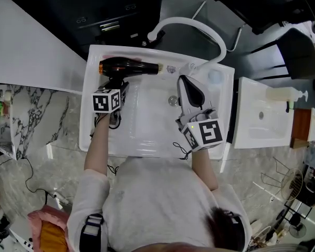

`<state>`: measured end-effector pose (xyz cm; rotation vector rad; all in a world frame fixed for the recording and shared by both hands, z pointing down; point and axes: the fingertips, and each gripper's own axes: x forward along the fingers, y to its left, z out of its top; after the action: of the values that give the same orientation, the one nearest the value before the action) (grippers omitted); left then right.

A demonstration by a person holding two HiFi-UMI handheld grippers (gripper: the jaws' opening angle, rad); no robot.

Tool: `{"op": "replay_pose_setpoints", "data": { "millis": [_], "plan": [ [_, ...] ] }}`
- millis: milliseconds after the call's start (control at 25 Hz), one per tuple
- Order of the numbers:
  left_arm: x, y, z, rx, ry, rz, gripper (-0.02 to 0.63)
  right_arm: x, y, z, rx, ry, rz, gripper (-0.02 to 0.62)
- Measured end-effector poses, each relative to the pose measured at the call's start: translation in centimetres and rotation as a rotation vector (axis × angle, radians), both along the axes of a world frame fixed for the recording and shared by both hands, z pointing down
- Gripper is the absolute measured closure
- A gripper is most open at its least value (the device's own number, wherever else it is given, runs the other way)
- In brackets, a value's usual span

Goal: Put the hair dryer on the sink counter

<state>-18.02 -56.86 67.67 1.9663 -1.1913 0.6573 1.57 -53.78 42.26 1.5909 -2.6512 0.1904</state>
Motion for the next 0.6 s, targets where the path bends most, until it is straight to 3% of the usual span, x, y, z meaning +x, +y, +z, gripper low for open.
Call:
{"op": "replay_pose_setpoints", "data": {
  "millis": [280, 520, 600],
  "plan": [
    [-1.1, 0.2, -1.8, 0.046, -0.036, -0.039, 0.311, -1.1, 0.6, -0.5, 0.012, -0.012, -0.016, 0.584],
    [-2.2, 1.3, -5.3, 0.135, -0.051, -0.060, 0.313, -2.8, 1.5, -1.5, 0.030, -0.010, -0.048, 0.584],
    [-2.8, 1.8, -6.5, 0.171, -0.067, -0.071, 0.342, -3.1, 2.0, -1.6, 0.038, -0.011, -0.051, 0.584]
  ]
}}
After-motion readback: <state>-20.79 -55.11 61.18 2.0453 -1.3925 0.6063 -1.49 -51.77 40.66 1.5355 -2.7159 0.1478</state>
